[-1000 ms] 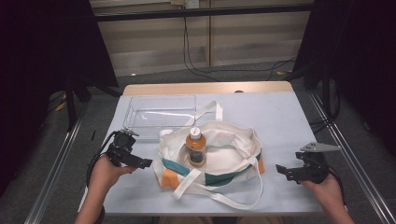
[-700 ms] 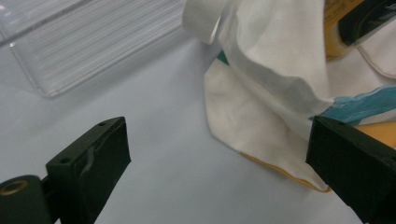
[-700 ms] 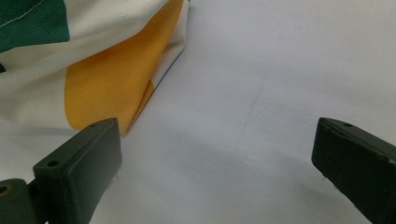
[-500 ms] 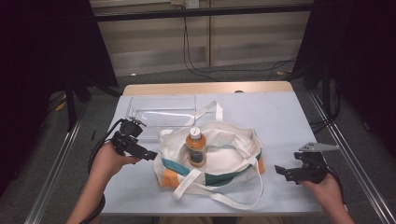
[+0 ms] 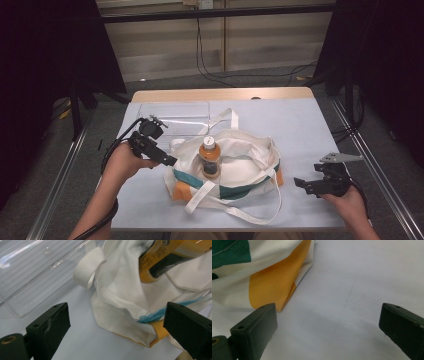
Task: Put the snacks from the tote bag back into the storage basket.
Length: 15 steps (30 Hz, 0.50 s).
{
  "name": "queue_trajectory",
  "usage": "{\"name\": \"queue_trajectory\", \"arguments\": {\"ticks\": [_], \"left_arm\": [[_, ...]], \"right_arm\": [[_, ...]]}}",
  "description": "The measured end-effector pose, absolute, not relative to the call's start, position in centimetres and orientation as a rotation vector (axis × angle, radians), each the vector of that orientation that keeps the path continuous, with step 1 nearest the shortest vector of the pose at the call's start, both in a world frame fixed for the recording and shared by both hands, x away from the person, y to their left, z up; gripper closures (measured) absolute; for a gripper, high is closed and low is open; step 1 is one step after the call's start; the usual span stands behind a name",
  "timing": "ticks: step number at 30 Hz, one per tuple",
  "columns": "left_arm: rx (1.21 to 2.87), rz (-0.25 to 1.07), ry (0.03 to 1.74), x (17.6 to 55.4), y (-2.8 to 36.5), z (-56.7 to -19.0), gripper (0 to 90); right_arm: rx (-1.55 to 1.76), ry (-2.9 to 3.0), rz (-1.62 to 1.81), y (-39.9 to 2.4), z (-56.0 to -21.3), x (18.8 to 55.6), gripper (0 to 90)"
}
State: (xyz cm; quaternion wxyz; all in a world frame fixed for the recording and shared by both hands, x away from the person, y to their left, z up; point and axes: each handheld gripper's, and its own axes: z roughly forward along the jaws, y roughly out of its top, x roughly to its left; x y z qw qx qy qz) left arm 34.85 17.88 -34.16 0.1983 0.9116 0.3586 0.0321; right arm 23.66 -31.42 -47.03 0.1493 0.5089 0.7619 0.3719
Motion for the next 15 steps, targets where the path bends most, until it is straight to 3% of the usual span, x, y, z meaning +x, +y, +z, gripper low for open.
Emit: {"name": "queue_trajectory", "arguments": {"ticks": [15], "left_arm": [[2.604, 0.070, 0.925, 35.4, 15.4, -33.1, 6.2]], "right_arm": [[1.456, 2.209, 1.077, -31.3, -47.1, 23.7, 1.7]]}}
